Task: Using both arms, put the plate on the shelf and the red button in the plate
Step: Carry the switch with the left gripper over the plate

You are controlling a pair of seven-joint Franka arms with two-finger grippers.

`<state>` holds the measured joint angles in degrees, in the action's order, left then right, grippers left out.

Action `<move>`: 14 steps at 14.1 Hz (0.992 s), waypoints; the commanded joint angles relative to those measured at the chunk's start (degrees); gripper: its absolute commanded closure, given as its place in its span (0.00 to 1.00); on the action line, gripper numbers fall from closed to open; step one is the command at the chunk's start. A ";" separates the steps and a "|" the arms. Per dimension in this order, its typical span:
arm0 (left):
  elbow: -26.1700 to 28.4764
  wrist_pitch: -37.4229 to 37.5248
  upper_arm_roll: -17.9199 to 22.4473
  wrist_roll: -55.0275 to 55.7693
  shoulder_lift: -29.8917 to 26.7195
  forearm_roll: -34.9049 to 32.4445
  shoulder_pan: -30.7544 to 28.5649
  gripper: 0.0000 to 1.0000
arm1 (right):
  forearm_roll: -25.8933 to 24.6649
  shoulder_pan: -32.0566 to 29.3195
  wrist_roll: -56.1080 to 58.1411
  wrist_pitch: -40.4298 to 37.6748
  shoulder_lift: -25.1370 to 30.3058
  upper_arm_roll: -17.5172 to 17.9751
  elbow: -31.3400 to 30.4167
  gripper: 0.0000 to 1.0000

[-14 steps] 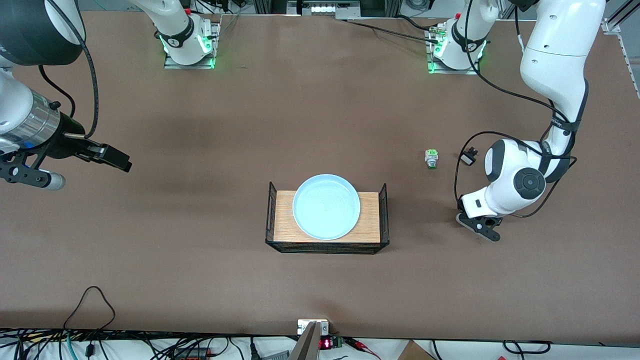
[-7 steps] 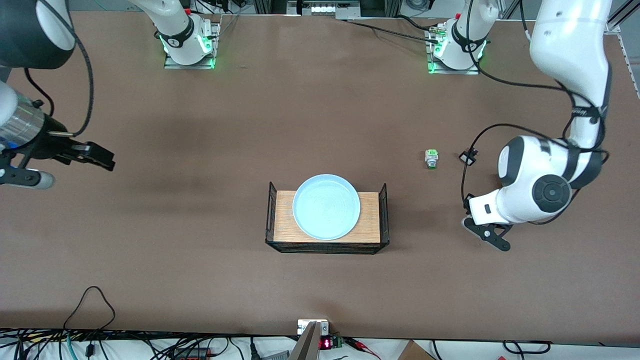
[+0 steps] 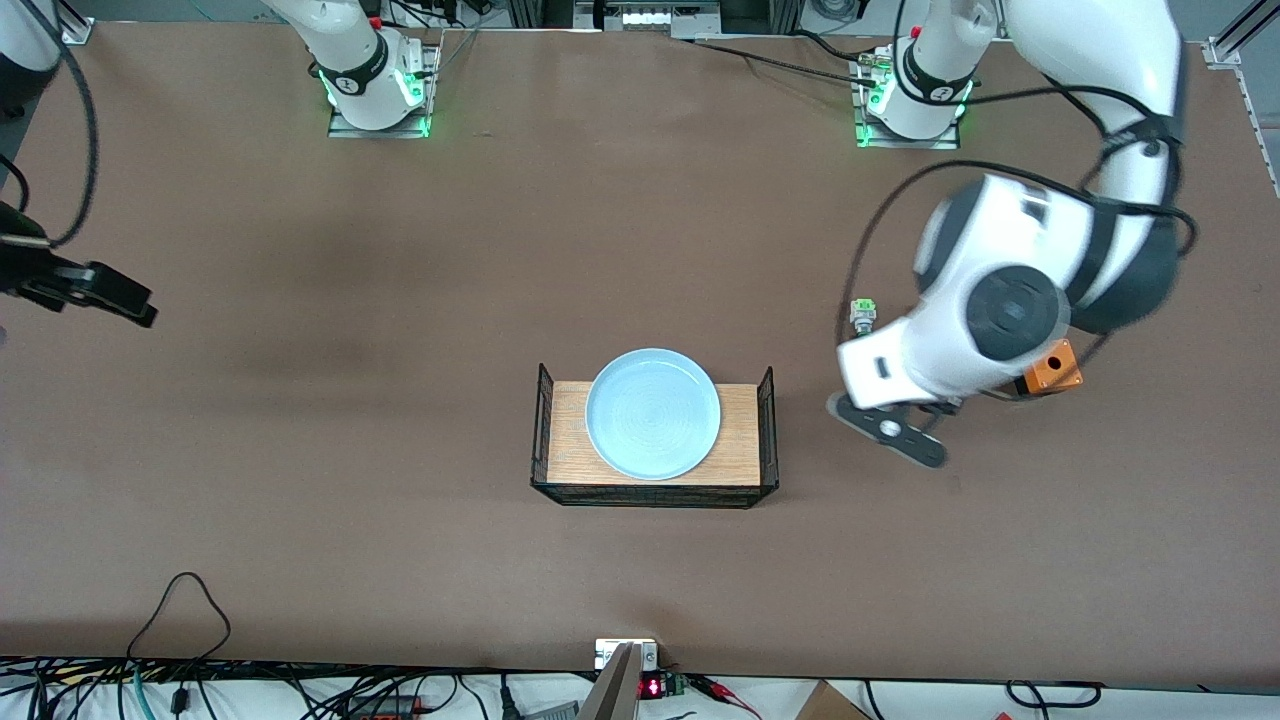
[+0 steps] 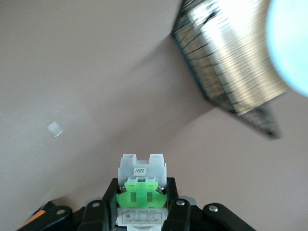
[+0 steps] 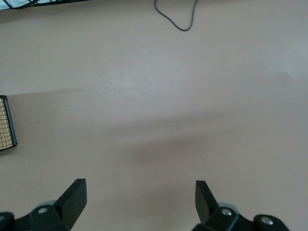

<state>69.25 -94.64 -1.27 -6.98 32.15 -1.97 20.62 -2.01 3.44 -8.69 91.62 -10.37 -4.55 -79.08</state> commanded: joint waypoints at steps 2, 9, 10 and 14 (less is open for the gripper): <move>-8.68 1.48 1.00 8.19 2.12 3.10 4.78 0.83 | -0.80 -2.21 1.04 -4.33 3.60 1.03 -1.96 0.00; -11.77 -7.03 1.09 12.67 4.40 9.62 9.87 0.82 | -0.36 -2.30 5.79 -0.07 8.41 0.77 -8.86 0.00; -11.77 -9.22 1.35 13.47 5.63 9.62 10.92 0.82 | -0.45 -2.30 6.31 2.14 10.09 0.77 -11.42 0.00; -11.68 -16.78 1.62 13.74 10.20 9.27 13.04 0.80 | -0.28 -2.30 6.76 1.19 10.37 0.68 -10.13 0.00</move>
<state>60.11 -109.22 -0.94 6.35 39.51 6.65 32.44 -2.01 1.90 -3.30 91.80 -1.94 -4.54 -87.59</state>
